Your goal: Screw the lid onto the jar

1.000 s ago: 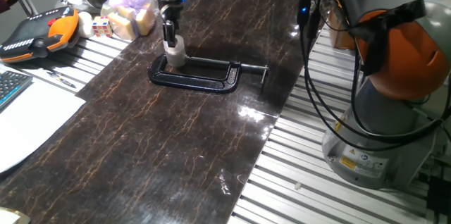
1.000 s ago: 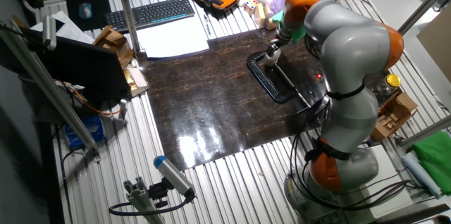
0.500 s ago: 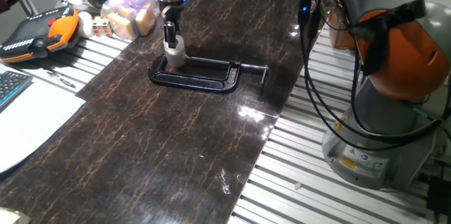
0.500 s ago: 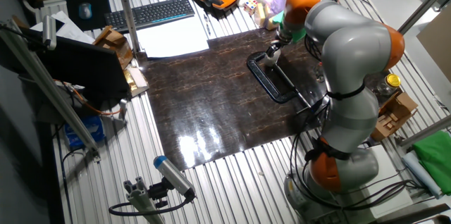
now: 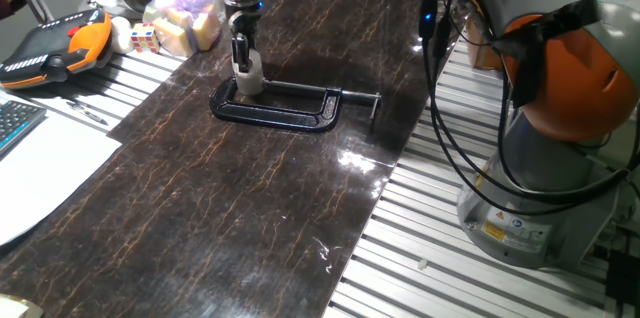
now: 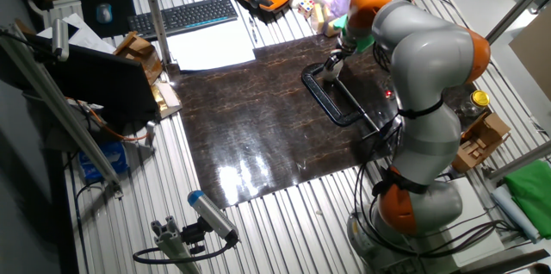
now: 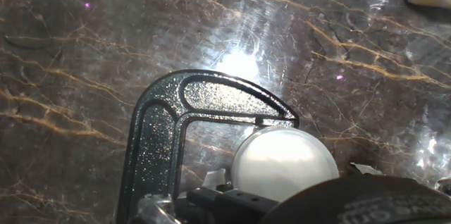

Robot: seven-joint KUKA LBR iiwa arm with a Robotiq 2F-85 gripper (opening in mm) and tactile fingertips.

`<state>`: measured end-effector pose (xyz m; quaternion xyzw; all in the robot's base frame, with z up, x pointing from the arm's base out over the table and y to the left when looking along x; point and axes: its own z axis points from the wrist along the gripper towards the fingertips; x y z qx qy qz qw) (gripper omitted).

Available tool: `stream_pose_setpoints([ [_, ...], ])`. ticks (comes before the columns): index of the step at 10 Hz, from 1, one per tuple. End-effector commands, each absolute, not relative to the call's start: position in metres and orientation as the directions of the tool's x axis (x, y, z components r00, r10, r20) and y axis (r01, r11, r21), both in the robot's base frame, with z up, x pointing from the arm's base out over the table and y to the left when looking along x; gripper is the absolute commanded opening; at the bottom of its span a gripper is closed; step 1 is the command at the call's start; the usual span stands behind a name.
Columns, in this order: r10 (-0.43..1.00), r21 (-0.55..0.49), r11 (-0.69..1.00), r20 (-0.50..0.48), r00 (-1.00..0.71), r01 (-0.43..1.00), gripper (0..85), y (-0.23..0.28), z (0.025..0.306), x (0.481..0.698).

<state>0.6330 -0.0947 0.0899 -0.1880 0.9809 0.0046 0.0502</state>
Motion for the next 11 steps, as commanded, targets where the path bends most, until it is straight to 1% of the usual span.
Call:
stream_pose_setpoints([
  [1,-0.369,-0.01,0.929,-0.1,-0.924,-0.37,85.0,-0.0944,0.0885,0.6334],
  [6,-0.382,-0.008,0.924,-0.103,-0.919,-0.383,83.3,-0.0932,0.0841,0.6354],
  [9,-0.383,-0.01,0.923,-0.101,-0.918,-0.384,80.0,-0.0937,0.0843,0.6357],
  [11,-0.389,-0.013,0.921,-0.098,-0.916,-0.39,75.3,-0.0939,0.0842,0.6356],
])
